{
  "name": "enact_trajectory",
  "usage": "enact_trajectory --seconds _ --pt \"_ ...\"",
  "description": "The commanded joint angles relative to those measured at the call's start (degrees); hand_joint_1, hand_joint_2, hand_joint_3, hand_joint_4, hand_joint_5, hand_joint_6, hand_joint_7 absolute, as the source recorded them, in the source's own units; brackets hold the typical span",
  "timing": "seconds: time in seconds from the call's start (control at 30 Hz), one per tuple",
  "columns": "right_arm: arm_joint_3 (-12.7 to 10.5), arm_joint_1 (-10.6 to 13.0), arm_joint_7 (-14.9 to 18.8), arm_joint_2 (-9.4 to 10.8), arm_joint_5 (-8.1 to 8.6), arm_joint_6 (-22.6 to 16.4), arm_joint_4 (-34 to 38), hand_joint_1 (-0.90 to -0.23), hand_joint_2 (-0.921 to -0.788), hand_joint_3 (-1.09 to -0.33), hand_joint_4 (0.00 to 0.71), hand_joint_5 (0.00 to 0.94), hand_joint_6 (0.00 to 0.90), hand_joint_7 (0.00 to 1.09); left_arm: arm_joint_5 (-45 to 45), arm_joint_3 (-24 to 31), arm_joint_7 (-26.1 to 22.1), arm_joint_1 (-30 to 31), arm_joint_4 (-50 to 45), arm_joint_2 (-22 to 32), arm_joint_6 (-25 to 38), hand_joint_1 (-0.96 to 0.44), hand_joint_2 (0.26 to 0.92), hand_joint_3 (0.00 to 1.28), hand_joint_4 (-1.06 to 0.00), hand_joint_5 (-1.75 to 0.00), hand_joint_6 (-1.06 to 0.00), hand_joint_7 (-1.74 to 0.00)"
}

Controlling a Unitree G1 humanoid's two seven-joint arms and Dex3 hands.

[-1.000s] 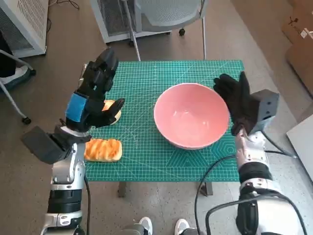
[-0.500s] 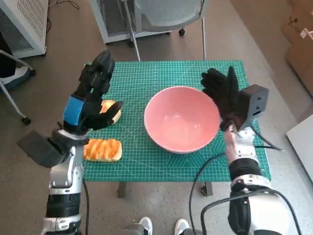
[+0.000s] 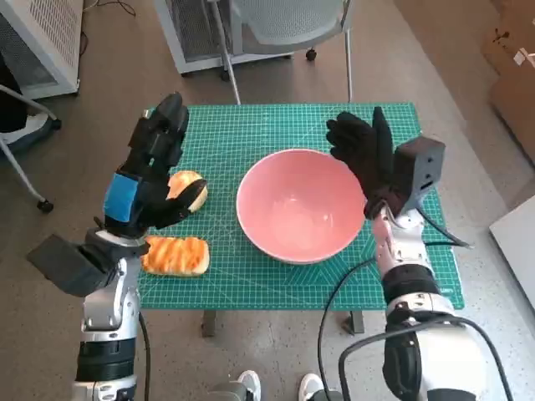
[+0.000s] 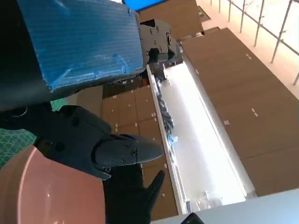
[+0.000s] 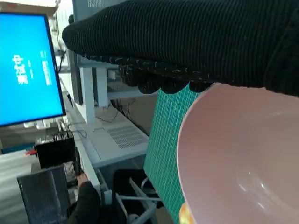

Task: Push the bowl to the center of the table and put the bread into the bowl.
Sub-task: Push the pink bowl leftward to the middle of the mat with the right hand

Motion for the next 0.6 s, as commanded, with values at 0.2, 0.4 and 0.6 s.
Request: enact_trajectory --seconds 0.2,0.4,0.6 --pt "0.66 -0.07 -0.49 2.58 -0.69 2.06 1.13 -0.575 -0.921 -0.820 0.281 0.005 0.407 0.01 1.03 1.00 2.14 2.06 -2.19 0.52 -0.81 -0.52 0.905 0.27 -0.05 -0.01 0.00 -0.40" --pt "0.39 -0.33 0.23 2.12 -0.59 2.13 1.04 -0.597 -0.921 -0.786 0.287 0.006 0.408 0.01 1.67 1.24 3.38 2.56 -2.38 0.51 -1.13 -0.52 0.913 0.26 -0.05 -0.01 0.00 -0.40" --pt "-0.08 -0.99 2.15 -0.31 -0.22 1.05 0.58 -0.604 -0.921 -0.776 0.292 0.006 0.412 0.01 2.47 1.39 4.65 2.74 -2.40 0.37 -1.48 -0.52 0.920 0.24 -0.06 -0.01 0.00 -0.39"
